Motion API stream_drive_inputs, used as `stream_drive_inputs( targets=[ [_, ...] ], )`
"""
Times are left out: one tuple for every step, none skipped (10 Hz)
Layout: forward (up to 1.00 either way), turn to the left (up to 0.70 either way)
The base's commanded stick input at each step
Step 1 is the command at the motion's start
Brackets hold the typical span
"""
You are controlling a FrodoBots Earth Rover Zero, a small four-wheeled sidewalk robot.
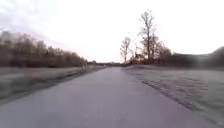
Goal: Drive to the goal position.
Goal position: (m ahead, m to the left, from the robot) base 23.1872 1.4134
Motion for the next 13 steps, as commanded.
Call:
stream_drive_inputs(
  targets=[
    [1.0,0.01],
    [1.0,0.01],
    [1.0,0.01],
    [1.0,0.01],
    [1.0,0.01],
    [1.0,0.01],
    [1.0,0.01],
    [1.0,0.01],
    [1.0,0.01],
    [1.0,0.01],
    [1.0,0.01],
    [1.0,0.01],
    [1.0,0.01]
  ],
)
